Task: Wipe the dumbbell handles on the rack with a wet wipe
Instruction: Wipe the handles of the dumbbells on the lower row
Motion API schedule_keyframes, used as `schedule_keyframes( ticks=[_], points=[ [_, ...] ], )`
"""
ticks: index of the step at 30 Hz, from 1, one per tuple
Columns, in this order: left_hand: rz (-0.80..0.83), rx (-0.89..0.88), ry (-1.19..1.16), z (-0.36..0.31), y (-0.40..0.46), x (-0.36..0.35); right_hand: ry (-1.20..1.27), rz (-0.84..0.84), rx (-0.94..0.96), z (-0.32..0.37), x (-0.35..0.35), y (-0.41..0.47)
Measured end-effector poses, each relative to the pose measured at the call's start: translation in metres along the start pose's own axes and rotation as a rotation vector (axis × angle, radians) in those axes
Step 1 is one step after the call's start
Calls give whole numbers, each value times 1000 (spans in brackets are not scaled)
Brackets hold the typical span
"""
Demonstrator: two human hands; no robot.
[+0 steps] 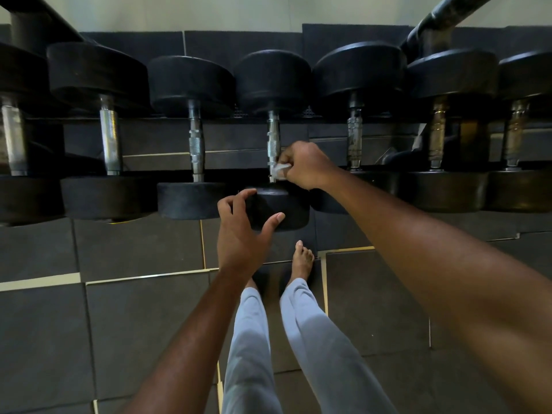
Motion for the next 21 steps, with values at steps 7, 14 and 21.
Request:
schedule_keyframes(
  ticks=[7, 14, 21],
  points=[
    [2, -5, -5, 1, 0, -1, -87, 13, 224, 15, -1, -12],
    [4, -5, -5, 2, 0, -1, -62, -197, 251, 18, 16, -1],
    [-1, 12, -15, 3, 0, -2, 152, -586, 8, 16, 42, 31]
  ],
)
Point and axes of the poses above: each hand's wrist, its own y-axis towards the middle knuckle, its own x-axis out of the back of the hand, z = x × y, the point moved 6 cm from there along y, towards the middle knuckle
